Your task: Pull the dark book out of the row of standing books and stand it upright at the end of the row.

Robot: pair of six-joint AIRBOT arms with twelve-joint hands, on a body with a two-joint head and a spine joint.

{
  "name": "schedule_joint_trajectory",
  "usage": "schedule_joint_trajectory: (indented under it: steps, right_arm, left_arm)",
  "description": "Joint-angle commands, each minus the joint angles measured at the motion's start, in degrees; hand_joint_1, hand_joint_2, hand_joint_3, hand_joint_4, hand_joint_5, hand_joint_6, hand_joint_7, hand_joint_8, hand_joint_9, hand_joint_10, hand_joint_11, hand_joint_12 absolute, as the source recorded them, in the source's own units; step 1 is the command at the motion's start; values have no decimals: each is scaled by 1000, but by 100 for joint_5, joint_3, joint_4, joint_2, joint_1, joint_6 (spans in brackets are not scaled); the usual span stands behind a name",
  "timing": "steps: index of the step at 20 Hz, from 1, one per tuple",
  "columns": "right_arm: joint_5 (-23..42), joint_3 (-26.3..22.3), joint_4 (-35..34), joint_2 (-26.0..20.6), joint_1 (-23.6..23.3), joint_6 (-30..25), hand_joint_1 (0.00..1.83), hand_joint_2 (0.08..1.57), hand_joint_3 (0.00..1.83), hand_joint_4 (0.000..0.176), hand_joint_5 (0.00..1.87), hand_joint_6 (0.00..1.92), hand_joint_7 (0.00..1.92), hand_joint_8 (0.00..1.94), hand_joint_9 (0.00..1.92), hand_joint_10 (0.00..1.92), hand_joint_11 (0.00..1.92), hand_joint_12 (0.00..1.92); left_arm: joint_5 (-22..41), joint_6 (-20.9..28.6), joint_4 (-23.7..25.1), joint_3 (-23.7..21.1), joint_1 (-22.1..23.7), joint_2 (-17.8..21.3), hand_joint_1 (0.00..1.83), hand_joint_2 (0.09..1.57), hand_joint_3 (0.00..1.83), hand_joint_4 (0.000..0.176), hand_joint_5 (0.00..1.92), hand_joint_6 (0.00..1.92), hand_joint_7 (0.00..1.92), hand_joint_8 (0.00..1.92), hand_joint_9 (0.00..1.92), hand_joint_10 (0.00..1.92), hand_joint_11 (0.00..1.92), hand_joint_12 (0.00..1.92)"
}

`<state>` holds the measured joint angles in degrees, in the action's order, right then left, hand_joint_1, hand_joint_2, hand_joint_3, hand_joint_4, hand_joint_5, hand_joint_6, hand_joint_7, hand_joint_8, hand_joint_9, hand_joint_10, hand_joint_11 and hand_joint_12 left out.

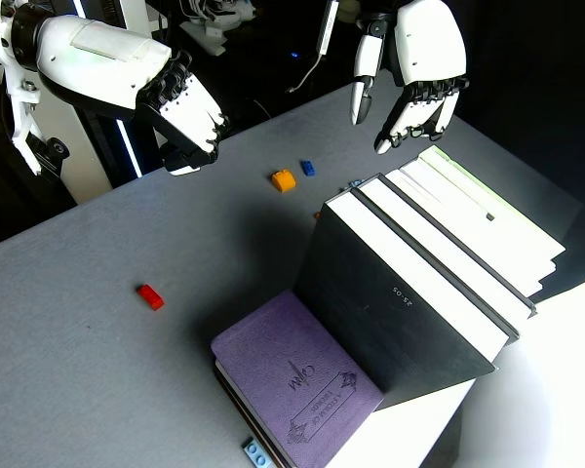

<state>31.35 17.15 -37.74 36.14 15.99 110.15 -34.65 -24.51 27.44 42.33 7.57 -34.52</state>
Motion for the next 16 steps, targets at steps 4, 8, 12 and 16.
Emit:
schedule_joint_trajectory:
  steps: [4,8,12,16]
  right_arm:
    - [675,-68,236,-49,-55,2,18,1229,44,2,6,55,5,0,0,0,0,0]
    - [883,-73,237,-18,-81,-29,28,1219,23,10,0,5,26,5,0,0,0,0]
    - [1280,-43,259,141,-284,85,0,1186,4,38,0,0,0,0,0,0,0,0]
    - [1594,59,911,345,-437,-202,0,1204,12,71,464,201,20,8,0,0,0,0]
  left_arm:
    - [430,1,171,10,76,31,12,1195,7,27,140,0,178,0,193,0,142,265]
    - [435,1,173,26,80,31,10,1202,2,28,112,4,139,8,170,7,36,504]
    - [523,-26,173,38,102,30,169,1196,0,15,150,7,156,3,161,2,1,455]
    - [501,-26,173,39,91,30,107,1209,3,0,187,12,204,11,186,6,9,459]
